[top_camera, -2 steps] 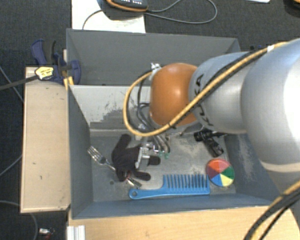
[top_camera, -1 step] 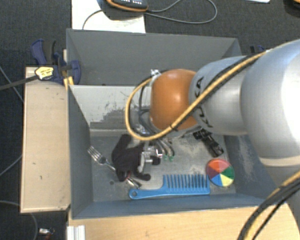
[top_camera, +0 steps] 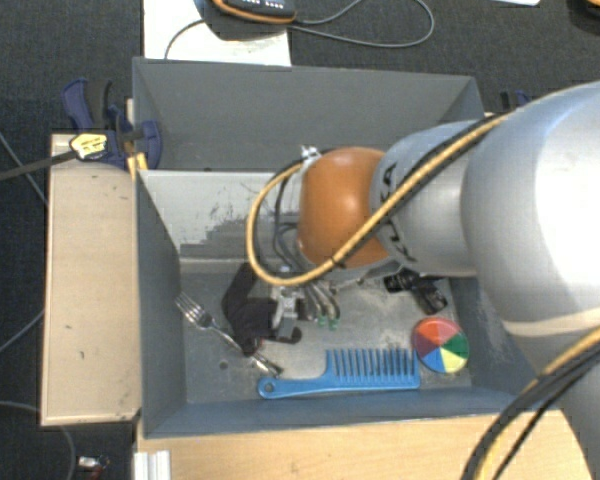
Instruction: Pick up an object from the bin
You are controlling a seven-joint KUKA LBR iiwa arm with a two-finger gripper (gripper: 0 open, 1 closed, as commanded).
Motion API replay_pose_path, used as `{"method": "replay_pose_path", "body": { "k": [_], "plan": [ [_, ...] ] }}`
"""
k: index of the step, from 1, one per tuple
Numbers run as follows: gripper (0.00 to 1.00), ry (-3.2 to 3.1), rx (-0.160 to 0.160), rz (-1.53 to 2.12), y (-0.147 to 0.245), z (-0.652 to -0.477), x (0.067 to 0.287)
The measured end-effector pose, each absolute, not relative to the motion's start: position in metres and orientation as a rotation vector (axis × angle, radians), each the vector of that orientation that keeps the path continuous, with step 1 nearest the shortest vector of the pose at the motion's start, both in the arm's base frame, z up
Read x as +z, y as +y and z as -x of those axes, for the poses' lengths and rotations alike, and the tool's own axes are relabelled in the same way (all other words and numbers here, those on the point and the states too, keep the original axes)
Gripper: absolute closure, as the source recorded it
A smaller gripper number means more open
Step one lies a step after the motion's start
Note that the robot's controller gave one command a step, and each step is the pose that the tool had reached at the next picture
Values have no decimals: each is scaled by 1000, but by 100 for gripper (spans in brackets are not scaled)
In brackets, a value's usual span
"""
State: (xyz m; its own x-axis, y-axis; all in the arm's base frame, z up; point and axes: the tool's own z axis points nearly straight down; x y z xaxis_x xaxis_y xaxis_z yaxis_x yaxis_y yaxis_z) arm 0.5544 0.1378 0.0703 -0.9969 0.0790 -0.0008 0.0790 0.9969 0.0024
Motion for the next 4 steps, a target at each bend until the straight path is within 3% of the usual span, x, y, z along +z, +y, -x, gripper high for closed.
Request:
{"method": "replay_pose_path", "body": {
  "k": [4],
  "plan": [
    [100, 3137, 5, -141, 138, -555, 71]
  ]
}}
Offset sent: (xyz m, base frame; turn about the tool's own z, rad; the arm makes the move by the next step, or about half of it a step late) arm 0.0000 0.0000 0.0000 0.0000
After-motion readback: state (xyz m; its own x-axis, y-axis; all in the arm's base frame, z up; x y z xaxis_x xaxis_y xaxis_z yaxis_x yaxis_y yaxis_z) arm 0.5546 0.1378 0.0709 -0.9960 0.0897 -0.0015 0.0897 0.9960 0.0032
